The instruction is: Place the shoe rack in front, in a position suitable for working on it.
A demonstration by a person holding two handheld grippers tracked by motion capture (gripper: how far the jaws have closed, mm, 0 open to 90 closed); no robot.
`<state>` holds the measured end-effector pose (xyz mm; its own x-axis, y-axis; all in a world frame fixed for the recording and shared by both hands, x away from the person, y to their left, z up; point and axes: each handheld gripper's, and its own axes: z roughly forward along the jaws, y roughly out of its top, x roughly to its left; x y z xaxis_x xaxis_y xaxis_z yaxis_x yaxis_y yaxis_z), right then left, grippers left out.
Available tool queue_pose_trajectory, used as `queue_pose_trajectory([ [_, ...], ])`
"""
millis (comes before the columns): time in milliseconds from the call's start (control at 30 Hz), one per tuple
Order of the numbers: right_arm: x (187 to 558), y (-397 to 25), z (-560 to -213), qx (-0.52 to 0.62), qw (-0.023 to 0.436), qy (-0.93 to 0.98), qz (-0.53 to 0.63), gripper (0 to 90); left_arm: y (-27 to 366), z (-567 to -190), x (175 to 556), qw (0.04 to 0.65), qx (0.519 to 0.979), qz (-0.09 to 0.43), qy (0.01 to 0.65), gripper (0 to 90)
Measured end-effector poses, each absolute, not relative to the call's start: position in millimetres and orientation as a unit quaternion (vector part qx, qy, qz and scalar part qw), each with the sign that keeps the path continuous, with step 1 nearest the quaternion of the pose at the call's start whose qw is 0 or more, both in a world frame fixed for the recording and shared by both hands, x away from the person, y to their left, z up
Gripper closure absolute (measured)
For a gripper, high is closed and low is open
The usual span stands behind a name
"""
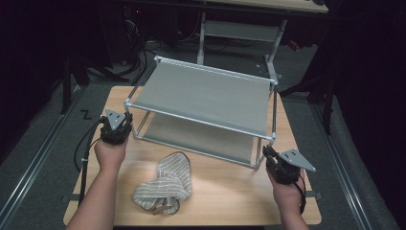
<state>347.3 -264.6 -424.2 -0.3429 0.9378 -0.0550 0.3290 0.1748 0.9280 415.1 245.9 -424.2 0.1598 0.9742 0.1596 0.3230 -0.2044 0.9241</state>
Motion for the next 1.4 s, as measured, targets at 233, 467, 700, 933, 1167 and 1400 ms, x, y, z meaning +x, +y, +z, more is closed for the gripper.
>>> queue_pose_trajectory([
  [233,344,-285,-424,0.473,0.351,0.678,0.440,80.3,231,-426,403,0.409,0.659,0.409,0.480,78.8],
  [467,354,-295,-423,0.489,0.353,0.667,0.437,80.4,225,-429,379,0.420,0.655,0.412,0.474,78.8],
  [700,385,-295,-422,0.497,0.361,0.666,0.422,80.3,225,-434,349,0.435,0.649,0.415,0.466,79.0],
  [933,409,-288,-419,0.504,0.358,0.673,0.406,59.2,232,-435,318,0.444,0.645,0.416,0.463,79.0],
  [1167,377,-295,-422,0.520,0.366,0.650,0.416,43.9,236,-456,253,0.441,0.664,0.371,0.476,50.8],
  [1400,344,-280,-435,0.502,0.355,0.661,0.431,44.2,228,-482,216,0.461,0.694,0.270,0.483,40.6],
])
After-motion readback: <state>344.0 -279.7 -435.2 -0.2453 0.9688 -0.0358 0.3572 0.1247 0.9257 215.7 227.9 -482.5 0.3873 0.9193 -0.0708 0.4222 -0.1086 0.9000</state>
